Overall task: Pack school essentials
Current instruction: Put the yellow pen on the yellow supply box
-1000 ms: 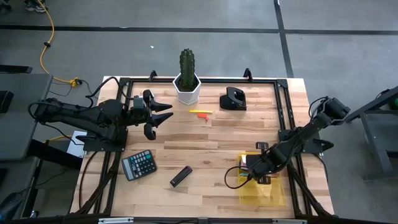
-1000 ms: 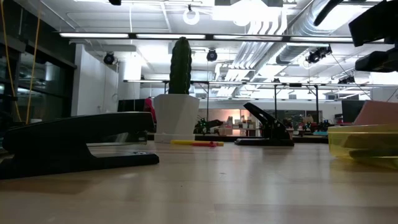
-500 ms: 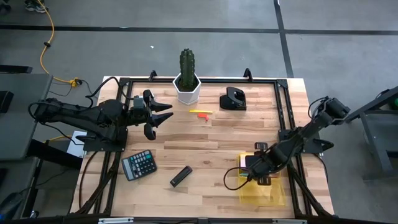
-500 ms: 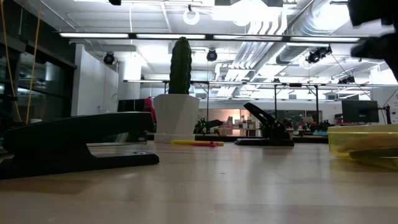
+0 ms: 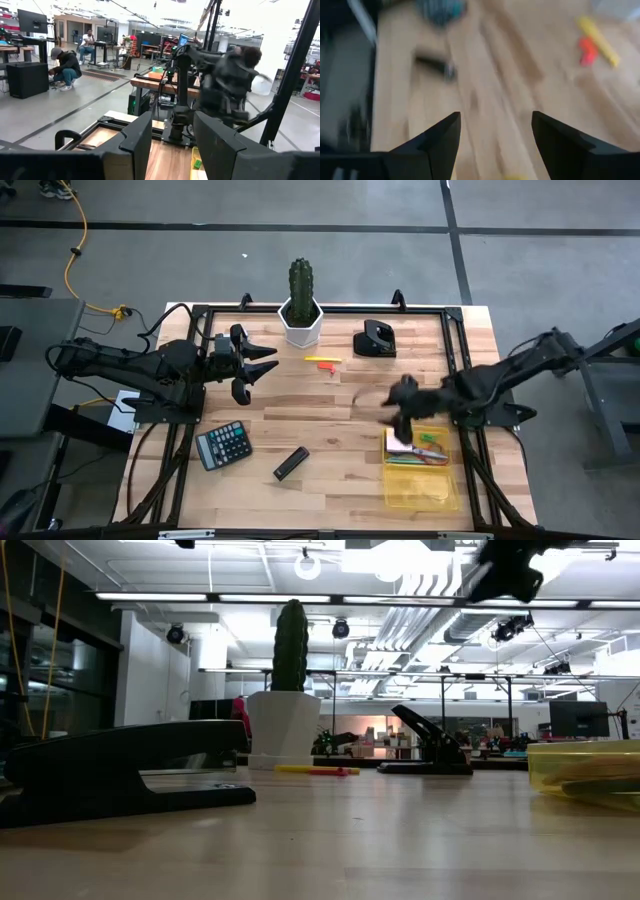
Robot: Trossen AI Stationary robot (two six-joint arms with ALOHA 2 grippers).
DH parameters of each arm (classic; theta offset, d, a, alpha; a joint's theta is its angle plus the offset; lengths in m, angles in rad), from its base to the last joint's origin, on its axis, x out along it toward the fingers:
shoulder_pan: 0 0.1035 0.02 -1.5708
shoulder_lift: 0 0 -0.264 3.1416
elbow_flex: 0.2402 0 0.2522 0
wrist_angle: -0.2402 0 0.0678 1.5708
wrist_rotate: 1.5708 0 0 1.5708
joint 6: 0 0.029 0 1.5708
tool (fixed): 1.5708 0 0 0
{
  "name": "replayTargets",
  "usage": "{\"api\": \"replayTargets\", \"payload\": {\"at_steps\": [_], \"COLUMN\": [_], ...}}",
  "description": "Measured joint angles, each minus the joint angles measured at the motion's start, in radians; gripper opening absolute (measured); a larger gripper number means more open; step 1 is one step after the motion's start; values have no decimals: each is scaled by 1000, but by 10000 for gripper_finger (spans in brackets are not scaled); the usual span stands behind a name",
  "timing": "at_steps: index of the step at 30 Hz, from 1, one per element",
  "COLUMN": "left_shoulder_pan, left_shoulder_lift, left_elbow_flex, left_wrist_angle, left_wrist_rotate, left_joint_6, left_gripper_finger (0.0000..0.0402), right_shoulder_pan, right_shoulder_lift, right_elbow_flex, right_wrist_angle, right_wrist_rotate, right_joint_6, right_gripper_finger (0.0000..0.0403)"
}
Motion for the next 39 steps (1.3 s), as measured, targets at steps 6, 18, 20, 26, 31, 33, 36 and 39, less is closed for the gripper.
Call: {"api": "replayTargets", "payload": {"at_steps": [6, 18, 20, 26, 31, 33, 36, 39], "left_shoulder_pan": [0, 0, 0, 0, 0, 0, 0, 0], "left_shoulder_lift": [0, 0, 0, 0, 0, 0, 0, 0], "left_elbow_flex": [0, 0, 0, 0, 0, 0, 0, 0], "left_wrist_angle": [0, -68, -68, -68, -68, -68, -68, -68], "left_wrist_rotate": [0, 0, 0, 0, 0, 0, 0, 0], "left_joint_6": [0, -33, -42, -28, -27, -27, -27, -27], "left_gripper_finger": [136, 136, 136, 136, 136, 136, 136, 136], "right_shoulder_pan": [-165, -289, -289, -289, -288, -288, -288, -288], "right_shoulder_lift": [-150, -132, -132, -132, -132, -132, -132, -132], "right_elbow_flex": [-273, -259, -237, -214, -214, -214, -214, -214], "right_wrist_angle": [573, 979, 963, 902, 890, 890, 889, 889], "right_wrist_rotate": [30, -38, -39, -40, -42, -45, -46, -46], "right_joint_6": [6, -420, -476, -530, -531, -530, -530, -529], "right_gripper_finger": [234, 233, 233, 233, 233, 233, 233, 233]}}
